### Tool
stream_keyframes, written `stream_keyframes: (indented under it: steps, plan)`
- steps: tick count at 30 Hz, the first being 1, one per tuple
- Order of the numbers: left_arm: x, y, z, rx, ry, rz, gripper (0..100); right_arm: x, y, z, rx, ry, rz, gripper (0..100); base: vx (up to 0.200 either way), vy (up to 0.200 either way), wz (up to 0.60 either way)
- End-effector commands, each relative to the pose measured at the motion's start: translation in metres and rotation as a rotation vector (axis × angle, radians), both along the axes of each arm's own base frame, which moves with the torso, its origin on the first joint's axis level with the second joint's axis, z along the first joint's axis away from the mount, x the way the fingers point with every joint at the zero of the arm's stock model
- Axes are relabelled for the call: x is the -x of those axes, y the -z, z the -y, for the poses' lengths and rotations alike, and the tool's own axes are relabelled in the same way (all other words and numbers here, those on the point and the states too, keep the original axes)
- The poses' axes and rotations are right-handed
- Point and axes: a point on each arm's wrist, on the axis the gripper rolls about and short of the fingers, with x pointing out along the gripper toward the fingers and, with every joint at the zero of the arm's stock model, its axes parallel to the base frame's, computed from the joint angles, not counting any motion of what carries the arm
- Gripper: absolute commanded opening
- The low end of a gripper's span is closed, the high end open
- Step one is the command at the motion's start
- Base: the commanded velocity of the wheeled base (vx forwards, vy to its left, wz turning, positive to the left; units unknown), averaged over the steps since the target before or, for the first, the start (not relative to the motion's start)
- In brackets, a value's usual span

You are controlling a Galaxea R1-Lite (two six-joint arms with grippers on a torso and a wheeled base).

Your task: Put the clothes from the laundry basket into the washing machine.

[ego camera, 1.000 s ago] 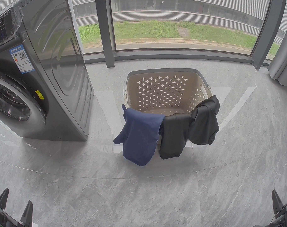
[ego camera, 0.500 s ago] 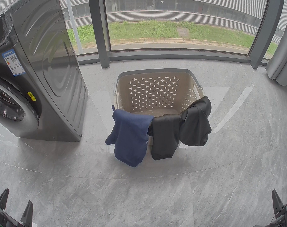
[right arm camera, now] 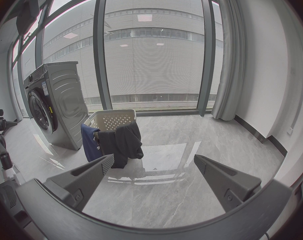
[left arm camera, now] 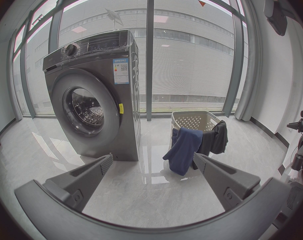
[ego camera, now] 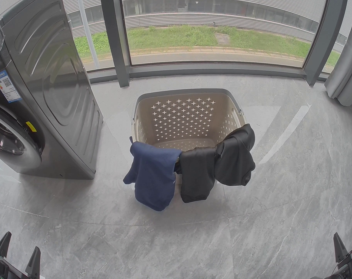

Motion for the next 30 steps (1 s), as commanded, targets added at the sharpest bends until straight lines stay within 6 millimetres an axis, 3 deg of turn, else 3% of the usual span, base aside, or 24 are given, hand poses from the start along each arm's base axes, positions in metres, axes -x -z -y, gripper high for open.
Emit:
stream_keyframes:
  steps: [1, 5, 15, 20, 30]
  plan:
    - [-0.0005, 0.0047, 0.0000, 0.000, 0.000, -0.008, 100, -0.0003, 0.0047, 0.0000, 0.001, -0.001, -0.004, 100, 0.200, 0.000, 0.00]
    - [-0.0005, 0.0047, 0.0000, -0.001, 0.000, -0.008, 100, -0.0003, 0.0047, 0.0000, 0.001, -0.001, -0.004, 100, 0.200, 0.000, 0.00]
    - [-0.0005, 0.0047, 0.0000, 0.000, 0.000, -0.008, 100, -0.0003, 0.0047, 0.0000, 0.001, 0.001, -0.004, 100, 0.000, 0.000, 0.00]
    - [-0.0005, 0.0047, 0.0000, 0.000, 0.000, -0.008, 100, -0.0003, 0.0047, 0.0000, 0.002, -0.001, -0.004, 100, 0.000, -0.200, 0.00]
    - [-0.0005, 0.0047, 0.0000, 0.000, 0.000, -0.008, 100, -0.0003, 0.0047, 0.0000, 0.001, -0.001, -0.004, 100, 0.000, 0.000, 0.00]
